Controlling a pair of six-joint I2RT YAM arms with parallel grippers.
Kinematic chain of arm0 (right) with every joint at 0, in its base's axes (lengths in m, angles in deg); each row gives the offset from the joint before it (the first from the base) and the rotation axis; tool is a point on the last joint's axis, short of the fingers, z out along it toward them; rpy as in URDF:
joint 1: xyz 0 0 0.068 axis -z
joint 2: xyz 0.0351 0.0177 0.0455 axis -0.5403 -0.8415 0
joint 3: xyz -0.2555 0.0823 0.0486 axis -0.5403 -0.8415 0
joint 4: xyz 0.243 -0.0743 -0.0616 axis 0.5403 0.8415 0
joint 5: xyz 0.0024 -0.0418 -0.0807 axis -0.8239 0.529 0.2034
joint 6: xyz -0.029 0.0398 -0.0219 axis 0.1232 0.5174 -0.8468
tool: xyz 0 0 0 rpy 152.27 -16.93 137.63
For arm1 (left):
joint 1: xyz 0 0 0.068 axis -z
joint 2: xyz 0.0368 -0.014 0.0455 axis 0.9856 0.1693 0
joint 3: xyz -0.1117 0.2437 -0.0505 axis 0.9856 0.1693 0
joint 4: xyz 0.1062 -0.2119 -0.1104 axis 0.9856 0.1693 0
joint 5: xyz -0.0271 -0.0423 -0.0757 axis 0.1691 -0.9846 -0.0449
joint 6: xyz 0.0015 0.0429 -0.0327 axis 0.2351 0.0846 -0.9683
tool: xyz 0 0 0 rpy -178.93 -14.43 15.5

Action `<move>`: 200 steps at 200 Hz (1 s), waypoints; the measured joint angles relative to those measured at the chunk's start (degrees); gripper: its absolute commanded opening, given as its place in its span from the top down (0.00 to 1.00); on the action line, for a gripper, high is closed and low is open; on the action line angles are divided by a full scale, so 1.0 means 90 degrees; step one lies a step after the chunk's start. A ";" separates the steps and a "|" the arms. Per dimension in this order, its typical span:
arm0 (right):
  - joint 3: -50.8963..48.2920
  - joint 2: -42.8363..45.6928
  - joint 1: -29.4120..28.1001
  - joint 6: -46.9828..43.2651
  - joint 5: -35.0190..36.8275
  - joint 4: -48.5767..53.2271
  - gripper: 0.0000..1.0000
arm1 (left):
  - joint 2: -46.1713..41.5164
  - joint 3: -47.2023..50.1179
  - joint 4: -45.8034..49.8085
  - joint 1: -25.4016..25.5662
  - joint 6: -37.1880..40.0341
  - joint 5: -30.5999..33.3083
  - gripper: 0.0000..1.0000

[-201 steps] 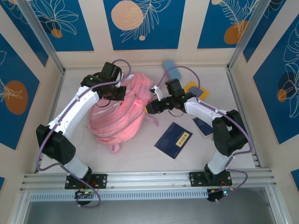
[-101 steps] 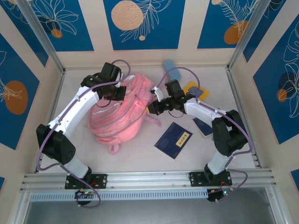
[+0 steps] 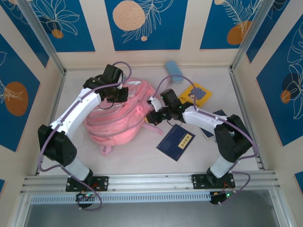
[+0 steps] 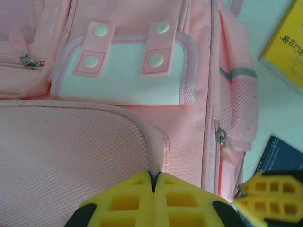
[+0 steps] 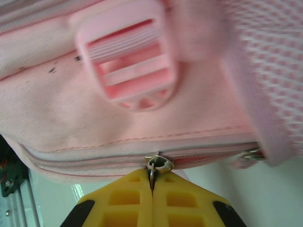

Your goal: Pack the student bag

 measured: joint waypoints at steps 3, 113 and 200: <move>-0.0036 0.0029 -0.0066 0.0002 0.0068 -0.0007 1.00 | 0.0012 0.0029 -0.0053 0.0000 -0.0046 -0.0024 1.00; -0.1003 0.0646 -0.0423 0.0867 0.1025 -0.0610 1.00 | 0.0223 0.0527 -0.0852 -0.0005 -0.0034 -0.0486 0.37; -0.1020 0.0821 0.0546 0.1321 0.0942 -0.0636 1.00 | -0.0731 0.1396 -0.0678 0.0760 0.2380 -0.0537 0.32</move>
